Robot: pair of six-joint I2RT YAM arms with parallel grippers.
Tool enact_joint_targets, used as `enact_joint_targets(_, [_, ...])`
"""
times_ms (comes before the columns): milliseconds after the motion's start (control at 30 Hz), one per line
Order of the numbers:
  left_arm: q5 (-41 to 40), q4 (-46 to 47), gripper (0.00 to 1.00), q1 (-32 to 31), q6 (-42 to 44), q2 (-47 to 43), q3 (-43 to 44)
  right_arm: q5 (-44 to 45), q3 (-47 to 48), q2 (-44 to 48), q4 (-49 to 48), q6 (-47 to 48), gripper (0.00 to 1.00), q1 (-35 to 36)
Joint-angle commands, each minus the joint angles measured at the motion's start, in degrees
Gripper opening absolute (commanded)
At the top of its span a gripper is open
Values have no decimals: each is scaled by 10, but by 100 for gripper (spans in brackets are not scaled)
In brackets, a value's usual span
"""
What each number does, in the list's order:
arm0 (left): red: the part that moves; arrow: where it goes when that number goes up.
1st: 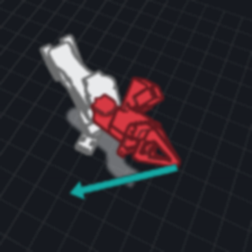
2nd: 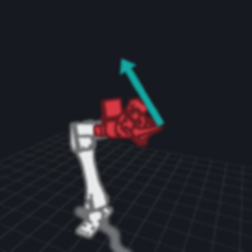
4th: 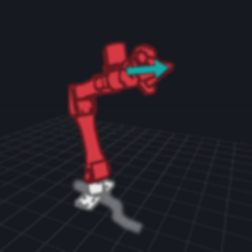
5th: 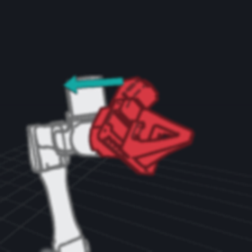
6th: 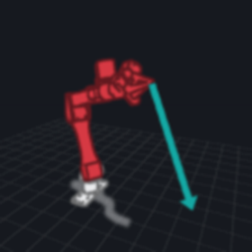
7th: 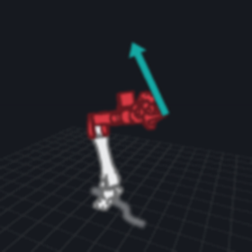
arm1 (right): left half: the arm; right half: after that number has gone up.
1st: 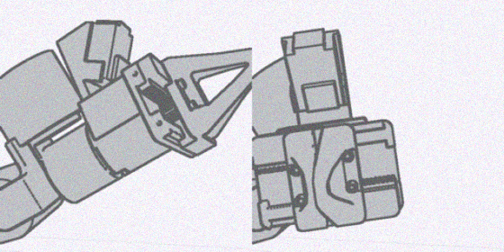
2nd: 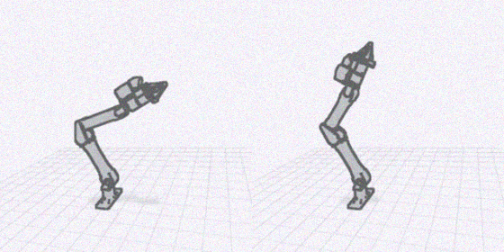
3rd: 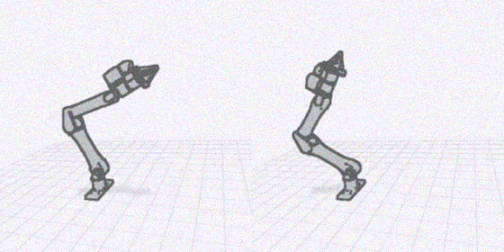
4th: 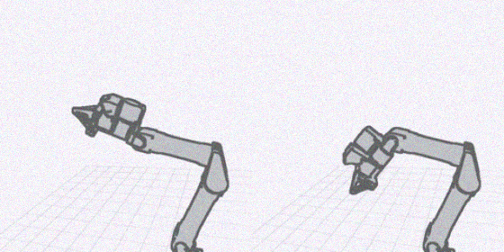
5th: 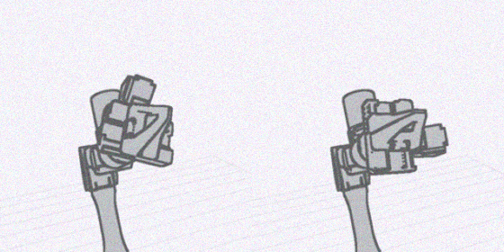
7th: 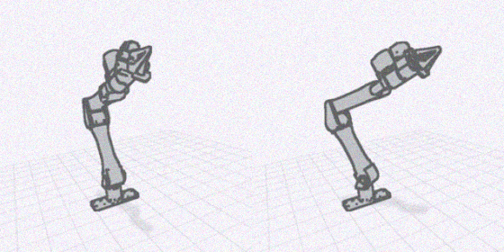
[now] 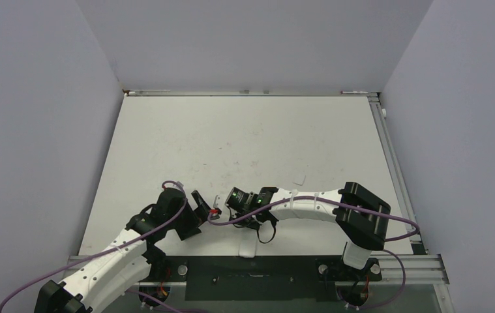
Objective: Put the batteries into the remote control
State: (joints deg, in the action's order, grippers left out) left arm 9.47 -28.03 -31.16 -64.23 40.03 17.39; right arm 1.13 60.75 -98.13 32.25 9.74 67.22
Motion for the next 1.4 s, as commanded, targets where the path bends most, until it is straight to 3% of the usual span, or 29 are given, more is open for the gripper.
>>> enact_joint_targets(0, [7,20,98,5,4,1,-2,21,11,11,-4,-6,29,4])
enact_joint_targets(567, [12,24,98,6,6,6,0,34,14,17,-3,-7,37,2])
enact_joint_targets(1367, [17,29,98,8,6,8,-4,48,16,31,0,-9,38,-12])
